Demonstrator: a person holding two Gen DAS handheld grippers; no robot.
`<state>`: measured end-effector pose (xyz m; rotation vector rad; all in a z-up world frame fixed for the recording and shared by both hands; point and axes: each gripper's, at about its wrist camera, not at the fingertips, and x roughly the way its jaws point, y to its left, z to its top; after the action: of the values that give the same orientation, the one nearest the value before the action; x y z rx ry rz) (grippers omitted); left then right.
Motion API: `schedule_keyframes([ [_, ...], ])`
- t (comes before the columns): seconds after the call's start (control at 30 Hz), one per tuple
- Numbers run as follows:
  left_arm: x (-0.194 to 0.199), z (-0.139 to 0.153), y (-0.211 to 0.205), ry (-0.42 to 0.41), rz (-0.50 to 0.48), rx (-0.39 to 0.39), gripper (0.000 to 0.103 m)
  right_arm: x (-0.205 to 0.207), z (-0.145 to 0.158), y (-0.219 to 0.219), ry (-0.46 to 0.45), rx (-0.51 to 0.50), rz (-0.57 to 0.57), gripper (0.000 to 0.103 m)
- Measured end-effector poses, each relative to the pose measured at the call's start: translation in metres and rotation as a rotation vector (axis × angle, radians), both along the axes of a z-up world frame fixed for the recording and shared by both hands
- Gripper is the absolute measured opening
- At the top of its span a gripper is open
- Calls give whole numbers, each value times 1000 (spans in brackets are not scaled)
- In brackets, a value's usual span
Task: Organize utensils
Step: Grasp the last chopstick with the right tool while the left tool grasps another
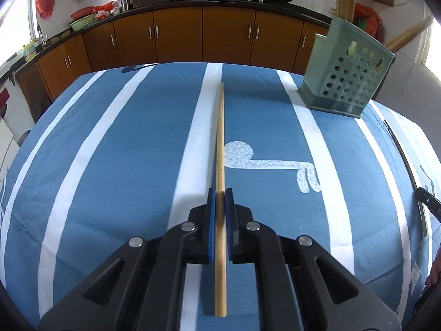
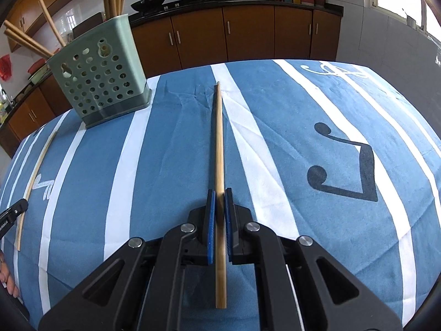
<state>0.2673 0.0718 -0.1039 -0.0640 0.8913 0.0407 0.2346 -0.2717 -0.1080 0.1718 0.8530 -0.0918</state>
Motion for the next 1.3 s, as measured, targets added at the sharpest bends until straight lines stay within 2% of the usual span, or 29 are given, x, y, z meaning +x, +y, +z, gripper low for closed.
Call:
schedule_keyframes([
  [0.23,3,-3,-3,0,-12,-3,15,0,0,0,2,0,-1,8],
  [0.63,4,-3,-1,-4,-3,-33,15,-1,0,0,2,4,-2,8],
  [1.3,4,-3,0,-3,-2,-34,15,-1,0,0,2,6,-3,8],
])
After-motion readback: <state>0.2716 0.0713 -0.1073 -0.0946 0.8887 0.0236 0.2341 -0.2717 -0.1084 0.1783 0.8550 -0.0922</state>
